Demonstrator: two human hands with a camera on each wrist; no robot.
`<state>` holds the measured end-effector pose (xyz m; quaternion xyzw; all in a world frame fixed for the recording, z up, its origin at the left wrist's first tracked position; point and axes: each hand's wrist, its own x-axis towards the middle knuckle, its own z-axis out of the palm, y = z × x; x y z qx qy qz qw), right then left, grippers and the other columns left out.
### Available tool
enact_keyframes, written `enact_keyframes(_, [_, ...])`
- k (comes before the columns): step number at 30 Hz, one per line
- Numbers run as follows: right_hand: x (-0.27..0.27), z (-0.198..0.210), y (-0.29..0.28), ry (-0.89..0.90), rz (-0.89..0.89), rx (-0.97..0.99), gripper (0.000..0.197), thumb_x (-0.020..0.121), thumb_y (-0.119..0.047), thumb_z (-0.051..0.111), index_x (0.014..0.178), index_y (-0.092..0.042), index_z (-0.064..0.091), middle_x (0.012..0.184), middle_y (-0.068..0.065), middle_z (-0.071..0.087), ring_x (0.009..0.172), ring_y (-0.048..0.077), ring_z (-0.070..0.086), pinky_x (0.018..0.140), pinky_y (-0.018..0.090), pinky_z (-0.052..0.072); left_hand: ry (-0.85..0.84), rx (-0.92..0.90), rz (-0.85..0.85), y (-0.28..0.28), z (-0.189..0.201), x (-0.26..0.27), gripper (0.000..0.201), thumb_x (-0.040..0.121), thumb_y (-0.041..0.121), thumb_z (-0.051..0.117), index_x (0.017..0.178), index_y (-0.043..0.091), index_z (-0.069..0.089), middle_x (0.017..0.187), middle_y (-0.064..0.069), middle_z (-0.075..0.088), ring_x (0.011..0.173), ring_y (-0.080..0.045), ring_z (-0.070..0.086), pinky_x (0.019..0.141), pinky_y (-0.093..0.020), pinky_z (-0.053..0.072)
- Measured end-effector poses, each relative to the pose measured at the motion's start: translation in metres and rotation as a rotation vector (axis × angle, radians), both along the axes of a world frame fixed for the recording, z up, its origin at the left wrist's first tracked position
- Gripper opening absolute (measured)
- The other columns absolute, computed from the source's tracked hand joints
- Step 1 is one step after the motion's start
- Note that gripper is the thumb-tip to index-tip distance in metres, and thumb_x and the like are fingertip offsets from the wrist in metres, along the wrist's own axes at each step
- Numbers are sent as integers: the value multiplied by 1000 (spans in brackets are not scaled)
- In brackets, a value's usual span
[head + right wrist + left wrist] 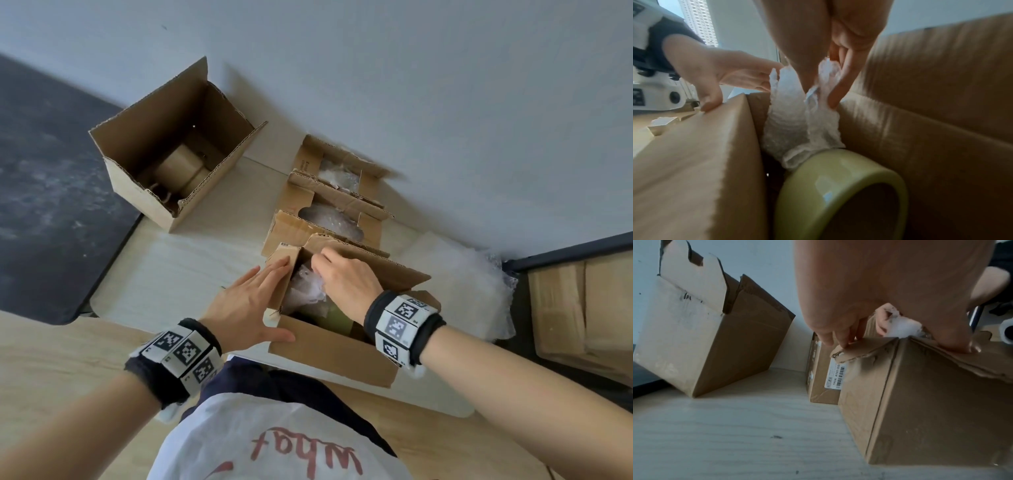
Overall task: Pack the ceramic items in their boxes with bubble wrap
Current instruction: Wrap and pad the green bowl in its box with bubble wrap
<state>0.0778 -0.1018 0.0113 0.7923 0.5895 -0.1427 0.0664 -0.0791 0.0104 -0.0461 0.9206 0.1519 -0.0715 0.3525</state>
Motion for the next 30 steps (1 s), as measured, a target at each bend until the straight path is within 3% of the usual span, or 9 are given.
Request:
enact_keyframes(3, [3, -12, 11, 31, -55, -58, 18, 92, -2, 48, 103, -8, 61, 109, 10, 53, 79, 35, 62, 60, 35, 40, -14, -28, 28, -2, -2, 2, 117, 63, 70, 68, 151, 26, 3, 158, 12, 9, 142, -13, 16, 102, -12, -1])
enact_keyframes(8, [4, -18, 17, 136, -23, -124, 32, 92, -3, 48, 120, -12, 60, 136, 7, 46, 119, 26, 49, 91, 39, 47, -43, -49, 6, 1, -4, 4, 115, 64, 69, 68, 151, 23, 8, 157, 14, 8, 141, -9, 17, 105, -9, -8])
enact_keyframes(10, [3, -12, 8, 17, 34, -72, 35, 89, -5, 54, 123, -12, 55, 128, 8, 51, 111, 24, 52, 88, 37, 48, -46, -62, 5, 1, -5, 5, 114, 64, 68, 69, 151, 23, 11, 156, 16, 6, 141, -6, 15, 101, -3, -15])
enact_keyframes(14, [4, -3, -10, -45, 62, -39, 15, 89, -4, 56, 102, -10, 61, 100, 8, 59, 84, 24, 61, 67, 34, 53, -38, -69, 42, -1, -4, 5, 112, 65, 66, 70, 150, 25, 10, 148, 25, -3, 140, -8, 14, 97, -4, -11])
enact_keyframes(17, [7, -13, -4, 183, 109, -277, 30, 92, -5, 48, 120, -11, 56, 122, 8, 57, 108, 27, 57, 92, 38, 47, -32, -60, 51, -4, -3, 5, 111, 66, 65, 70, 150, 25, 10, 145, 26, -6, 142, -10, 14, 101, -8, -7])
enact_keyframes(20, [6, -27, 14, 145, 224, -459, 41, 93, -14, 49, 134, -12, 46, 139, 7, 48, 127, 23, 44, 110, 34, 28, -16, -39, 62, -5, -2, 5, 112, 65, 64, 71, 151, 23, 10, 157, 16, 5, 142, -12, 18, 108, -15, 3])
enact_keyframes(25, [5, -27, 27, 51, 259, -633, 36, 93, -15, 50, 129, -11, 50, 133, 8, 54, 118, 26, 53, 99, 39, 45, -48, 65, 23, -7, 7, 6, 99, 61, 52, 81, 141, 12, 39, 153, -7, 29, 134, -29, 39, 107, -39, 34])
enact_keyframes(27, [11, -10, 18, 128, 172, -500, 33, 94, -13, 45, 126, -12, 52, 126, 9, 58, 110, 29, 57, 89, 40, 49, -98, 200, -39, -9, 11, 7, 82, 55, 49, 85, 121, 8, 60, 143, -18, 43, 126, -39, 47, 100, -50, 41])
enact_keyframes(30, [27, 24, -19, 309, -33, -92, 30, 97, -15, 41, 123, -16, 57, 121, 3, 62, 103, 22, 59, 81, 37, 50, -248, 440, -220, -14, 10, 7, 49, 55, 47, 85, 83, 10, 73, 122, -22, 61, 120, -40, 54, 108, -48, 32])
